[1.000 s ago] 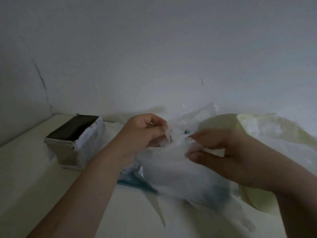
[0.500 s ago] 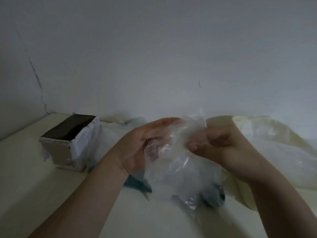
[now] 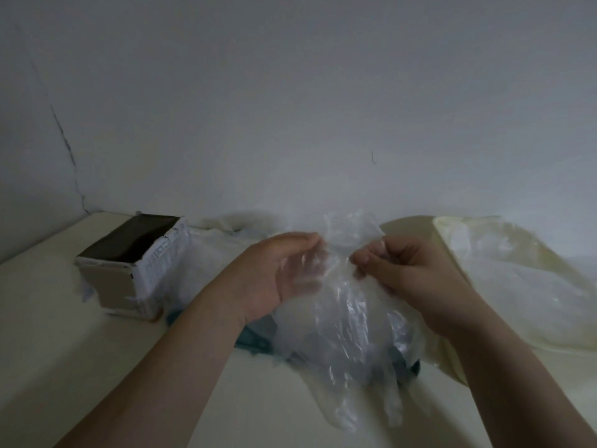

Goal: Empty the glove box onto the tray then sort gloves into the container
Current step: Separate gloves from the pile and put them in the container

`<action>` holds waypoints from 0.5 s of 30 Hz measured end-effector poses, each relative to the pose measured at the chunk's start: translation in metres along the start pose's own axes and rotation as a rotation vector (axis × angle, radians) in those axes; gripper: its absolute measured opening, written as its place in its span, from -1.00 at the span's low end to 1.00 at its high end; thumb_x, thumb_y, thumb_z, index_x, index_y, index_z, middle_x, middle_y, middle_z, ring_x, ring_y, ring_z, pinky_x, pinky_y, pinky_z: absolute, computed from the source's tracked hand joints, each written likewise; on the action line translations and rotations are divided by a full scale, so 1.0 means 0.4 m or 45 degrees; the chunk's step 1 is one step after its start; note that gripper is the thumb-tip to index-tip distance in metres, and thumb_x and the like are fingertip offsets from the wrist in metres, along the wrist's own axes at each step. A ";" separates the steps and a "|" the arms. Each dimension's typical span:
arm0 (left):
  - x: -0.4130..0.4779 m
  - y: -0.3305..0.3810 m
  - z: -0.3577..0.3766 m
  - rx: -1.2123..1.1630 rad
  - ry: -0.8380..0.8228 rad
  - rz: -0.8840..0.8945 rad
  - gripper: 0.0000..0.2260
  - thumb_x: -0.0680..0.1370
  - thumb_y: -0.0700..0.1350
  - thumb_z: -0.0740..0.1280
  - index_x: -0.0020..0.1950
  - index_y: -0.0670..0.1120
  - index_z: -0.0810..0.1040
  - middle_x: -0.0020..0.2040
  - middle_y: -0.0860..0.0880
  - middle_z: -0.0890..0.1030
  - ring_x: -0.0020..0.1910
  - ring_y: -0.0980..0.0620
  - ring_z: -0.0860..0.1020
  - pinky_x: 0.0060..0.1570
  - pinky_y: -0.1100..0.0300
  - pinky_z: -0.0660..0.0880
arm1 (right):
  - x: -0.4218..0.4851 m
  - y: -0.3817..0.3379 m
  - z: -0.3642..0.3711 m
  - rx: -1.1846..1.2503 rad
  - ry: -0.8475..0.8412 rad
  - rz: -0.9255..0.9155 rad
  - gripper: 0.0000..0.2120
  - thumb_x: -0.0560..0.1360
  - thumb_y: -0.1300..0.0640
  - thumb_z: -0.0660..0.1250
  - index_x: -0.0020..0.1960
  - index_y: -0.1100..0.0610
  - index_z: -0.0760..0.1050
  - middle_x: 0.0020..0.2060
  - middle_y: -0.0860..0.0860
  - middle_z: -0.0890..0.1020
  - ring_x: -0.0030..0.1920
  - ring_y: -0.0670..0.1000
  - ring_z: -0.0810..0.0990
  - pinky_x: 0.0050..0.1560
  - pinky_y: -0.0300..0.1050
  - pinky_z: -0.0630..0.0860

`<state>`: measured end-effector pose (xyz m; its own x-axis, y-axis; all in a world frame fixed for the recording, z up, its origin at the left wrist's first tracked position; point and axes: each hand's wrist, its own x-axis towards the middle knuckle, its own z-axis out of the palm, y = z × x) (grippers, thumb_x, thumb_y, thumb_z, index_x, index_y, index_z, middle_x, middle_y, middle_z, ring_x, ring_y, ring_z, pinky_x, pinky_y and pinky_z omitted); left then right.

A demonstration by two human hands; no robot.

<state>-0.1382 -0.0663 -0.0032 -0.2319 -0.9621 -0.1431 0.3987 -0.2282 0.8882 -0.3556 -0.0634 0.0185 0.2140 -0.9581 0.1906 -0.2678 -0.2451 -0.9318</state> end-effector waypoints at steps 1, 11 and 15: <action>-0.001 0.007 -0.002 -0.023 0.018 0.000 -0.93 0.40 -0.05 0.49 -0.17 -0.01 0.73 -0.09 0.02 0.71 -0.14 0.09 0.70 -0.17 0.13 0.63 | 0.002 0.000 0.000 -0.007 0.031 0.007 -0.78 0.55 0.16 0.46 -0.23 0.24 0.67 -0.53 -0.08 0.51 -0.48 -0.06 0.34 -0.45 -0.27 0.28; -0.056 0.009 0.053 -0.047 0.167 0.012 -0.90 0.46 -0.09 0.54 -0.09 -0.09 0.78 -0.06 -0.10 0.73 -0.16 -0.04 0.70 -0.04 0.08 0.62 | -0.016 0.018 0.024 0.045 0.095 0.005 -0.70 0.58 0.03 0.45 -0.19 0.25 0.63 -0.41 0.06 0.55 -0.42 -0.03 0.47 -0.36 -0.18 0.44; -0.094 0.020 0.091 -0.066 0.283 0.111 -0.88 0.54 -0.06 0.48 -0.14 -0.03 0.79 -0.11 0.06 0.74 -0.24 0.13 0.67 -0.22 0.18 0.54 | -0.028 -0.001 0.000 -0.001 0.352 -0.089 -0.77 0.59 0.05 0.43 -0.19 0.15 0.61 -0.39 0.00 0.59 -0.35 -0.05 0.53 -0.27 -0.15 0.47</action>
<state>-0.1585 -0.0266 0.0251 0.0042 -0.9864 -0.1645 0.4546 -0.1447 0.8789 -0.3578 -0.0524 0.0168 -0.0325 -0.9430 0.3313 -0.2623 -0.3118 -0.9132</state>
